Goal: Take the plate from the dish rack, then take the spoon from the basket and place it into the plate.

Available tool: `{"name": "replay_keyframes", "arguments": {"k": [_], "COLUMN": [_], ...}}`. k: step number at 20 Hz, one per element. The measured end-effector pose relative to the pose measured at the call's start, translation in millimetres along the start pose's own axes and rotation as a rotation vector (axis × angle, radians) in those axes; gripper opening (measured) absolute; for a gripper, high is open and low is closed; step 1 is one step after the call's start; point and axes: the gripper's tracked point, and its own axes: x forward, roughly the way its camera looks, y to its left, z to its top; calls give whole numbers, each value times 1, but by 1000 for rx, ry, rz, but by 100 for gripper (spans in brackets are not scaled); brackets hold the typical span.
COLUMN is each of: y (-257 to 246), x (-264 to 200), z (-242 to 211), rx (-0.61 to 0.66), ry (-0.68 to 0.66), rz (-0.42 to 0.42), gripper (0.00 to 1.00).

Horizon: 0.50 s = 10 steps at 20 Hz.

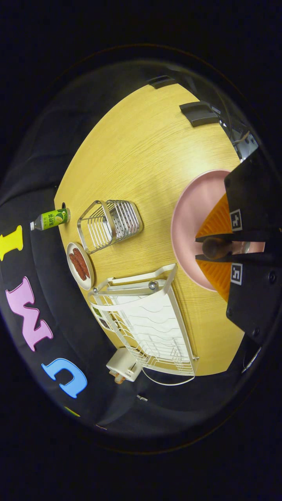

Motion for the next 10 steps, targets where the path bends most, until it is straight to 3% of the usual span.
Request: {"name": "replay_keyframes", "arguments": {"k": [3,6,7,10], "y": [-1,-6,-7,-10], "x": [5,2,0,-14], "z": [2,4,5,15], "rx": [5,4,5,-43], "ry": [8,-11,-16,-76], "rz": [-4,-29,-32,-42], "gripper": [18,29,48,87]}}
